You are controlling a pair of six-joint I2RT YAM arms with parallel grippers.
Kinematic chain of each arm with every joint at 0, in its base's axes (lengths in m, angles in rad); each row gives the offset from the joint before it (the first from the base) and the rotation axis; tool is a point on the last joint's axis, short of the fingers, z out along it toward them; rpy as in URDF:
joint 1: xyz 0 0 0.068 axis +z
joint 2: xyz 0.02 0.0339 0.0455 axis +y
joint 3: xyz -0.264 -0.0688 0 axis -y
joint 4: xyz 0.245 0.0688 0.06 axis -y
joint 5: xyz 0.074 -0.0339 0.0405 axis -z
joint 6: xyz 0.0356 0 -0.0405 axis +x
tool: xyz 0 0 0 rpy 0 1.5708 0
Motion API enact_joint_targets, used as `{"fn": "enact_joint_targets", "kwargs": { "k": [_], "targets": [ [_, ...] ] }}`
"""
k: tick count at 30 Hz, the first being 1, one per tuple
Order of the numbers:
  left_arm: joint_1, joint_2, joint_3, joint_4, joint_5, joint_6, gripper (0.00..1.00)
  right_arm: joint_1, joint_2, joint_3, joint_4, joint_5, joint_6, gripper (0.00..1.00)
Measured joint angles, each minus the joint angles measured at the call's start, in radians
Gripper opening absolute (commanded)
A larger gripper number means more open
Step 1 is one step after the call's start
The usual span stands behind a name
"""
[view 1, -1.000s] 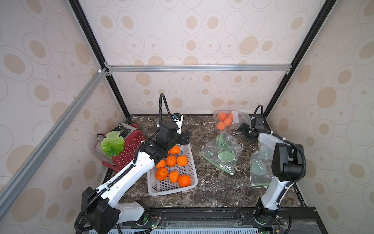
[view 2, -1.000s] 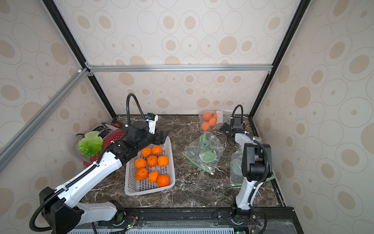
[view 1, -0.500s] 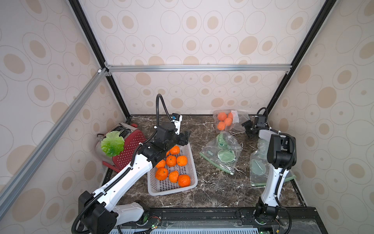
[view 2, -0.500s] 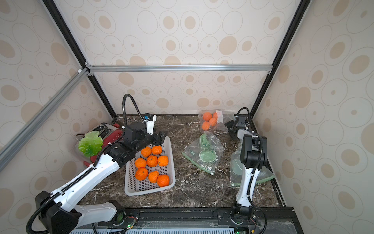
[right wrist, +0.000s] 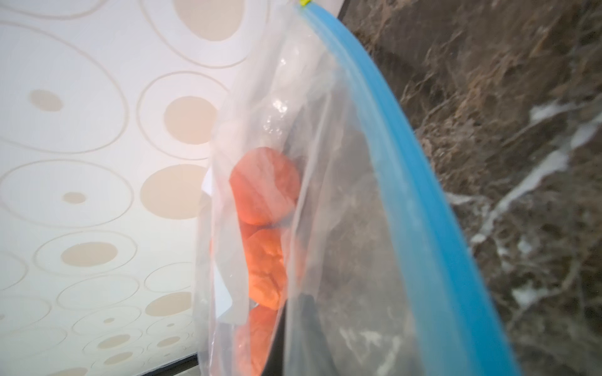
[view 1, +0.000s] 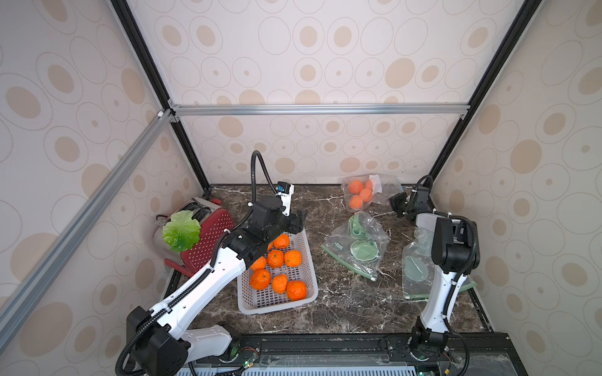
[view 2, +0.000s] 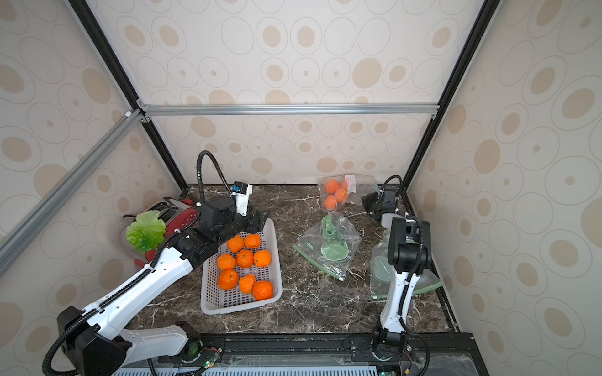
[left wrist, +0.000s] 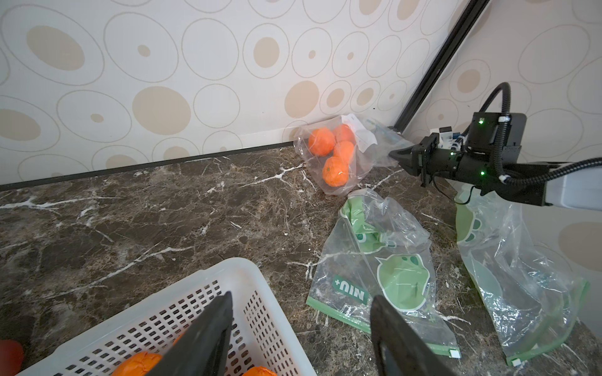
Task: Open the zip-top bag and take out the orange
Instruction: Move the zipper food storage bag to the center of the board.
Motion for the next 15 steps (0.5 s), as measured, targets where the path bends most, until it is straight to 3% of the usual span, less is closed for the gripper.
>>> {"fn": "enact_joint_targets", "kwargs": {
  "k": [8, 15],
  "targets": [
    [0.000, 0.012, 0.000, 0.001, 0.006, -0.002, 0.68, 0.159, -0.250, -0.127, 0.066, -0.005, -0.029, 0.00],
    [0.000, 0.020, 0.000, 0.000, 0.005, 0.000, 0.69, 0.407, -0.389, -0.271, 0.063, 0.103, -0.091, 0.00]
  ]
}}
